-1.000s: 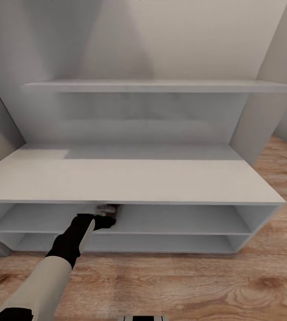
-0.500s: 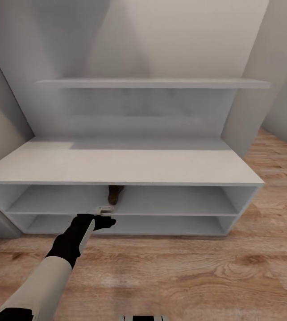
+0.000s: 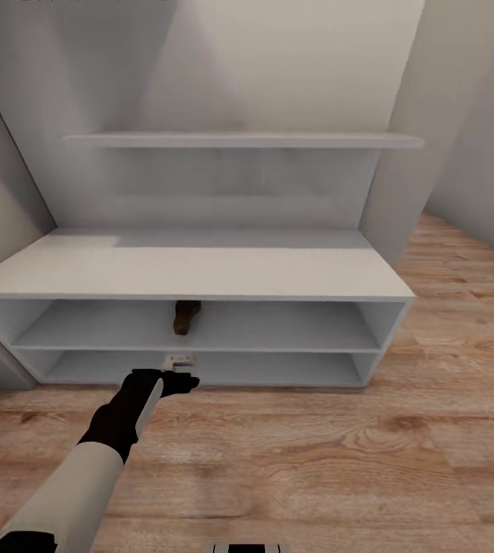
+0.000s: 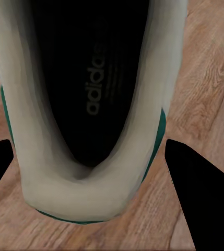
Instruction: Pick up the two gym shoes and the two sandals from the corridor floor and place them onto the hallstand (shoe rack) in the corridor, making sure they are on the rack and not on the floor. Arrange them so the two gym shoes are next to each other and the two sandals are next to each other.
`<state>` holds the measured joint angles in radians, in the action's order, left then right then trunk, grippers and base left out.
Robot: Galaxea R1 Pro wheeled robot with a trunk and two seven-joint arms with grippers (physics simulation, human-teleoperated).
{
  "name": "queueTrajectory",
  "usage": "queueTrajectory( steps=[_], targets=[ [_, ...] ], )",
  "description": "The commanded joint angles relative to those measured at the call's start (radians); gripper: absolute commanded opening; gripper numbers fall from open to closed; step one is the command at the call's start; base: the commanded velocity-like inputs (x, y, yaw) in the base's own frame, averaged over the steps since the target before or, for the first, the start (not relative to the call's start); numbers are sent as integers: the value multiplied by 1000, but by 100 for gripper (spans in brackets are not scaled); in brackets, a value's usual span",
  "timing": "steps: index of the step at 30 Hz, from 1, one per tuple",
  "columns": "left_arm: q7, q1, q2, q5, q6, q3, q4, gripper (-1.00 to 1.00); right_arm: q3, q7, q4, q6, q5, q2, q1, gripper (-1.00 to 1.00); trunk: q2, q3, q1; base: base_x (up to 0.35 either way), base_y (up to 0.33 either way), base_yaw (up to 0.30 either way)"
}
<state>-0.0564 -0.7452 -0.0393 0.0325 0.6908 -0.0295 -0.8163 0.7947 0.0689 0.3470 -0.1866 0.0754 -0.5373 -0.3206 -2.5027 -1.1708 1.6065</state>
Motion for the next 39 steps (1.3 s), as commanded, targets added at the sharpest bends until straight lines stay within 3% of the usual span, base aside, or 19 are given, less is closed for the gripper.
queueTrajectory(
  steps=[1,5,8,11,12,18,19,20,24,27,32,35,39],
  targets=[
    [0,0,0,3,5,-1,-1,100,0,0,-1,-5,8,1,-1,-100,0,-1,-1,-229,-199,0],
    [-2,1,1,4,-2,-2,-1,100,0,0,-2,-5,7,4,0,-100,0,-1,-1,-231,-198,0],
    [-6,14,4,3,-61,-1,3,100,0,0,-1,-5,8,5,-1,-100,0,-1,-1,-184,-133,0],
    [-15,86,10,2,-183,-1,10,100,1,1,1,-6,10,6,-1,-100,0,-1,-1,-52,-33,0],
    [-18,150,18,3,-259,-1,8,100,1,1,2,-6,10,6,-1,-100,0,-1,-1,-15,-10,0],
    [-32,273,58,7,-404,-1,3,100,1,1,1,-7,10,11,-1,-100,0,-1,-1,-6,-4,0],
    [-62,312,77,10,-456,-1,5,100,1,2,1,-7,9,12,0,-100,0,-1,-1,-1,-1,0],
    [-146,378,113,21,-543,0,10,100,0,2,0,-7,9,12,0,-100,0,-1,-1,0,0,0],
    [-262,467,163,54,-683,22,14,100,0,2,-1,-7,9,17,0,-100,0,-1,-1,0,0,0],
    [-329,525,185,81,-778,47,16,100,0,2,-2,-7,8,23,0,-100,0,-1,-1,0,0,0],
    [-402,611,199,112,-877,109,16,100,0,2,-2,-7,8,27,0,-100,0,-1,-1,0,-6,0],
    [-417,636,201,119,-896,144,16,100,0,2,-2,-6,7,28,0,-100,0,-1,-1,0,-107,0],
    [-423,649,201,121,-904,164,16,100,0,2,-2,-6,7,28,0,-100,0,-1,-1,0,-208,0]
  ],
)
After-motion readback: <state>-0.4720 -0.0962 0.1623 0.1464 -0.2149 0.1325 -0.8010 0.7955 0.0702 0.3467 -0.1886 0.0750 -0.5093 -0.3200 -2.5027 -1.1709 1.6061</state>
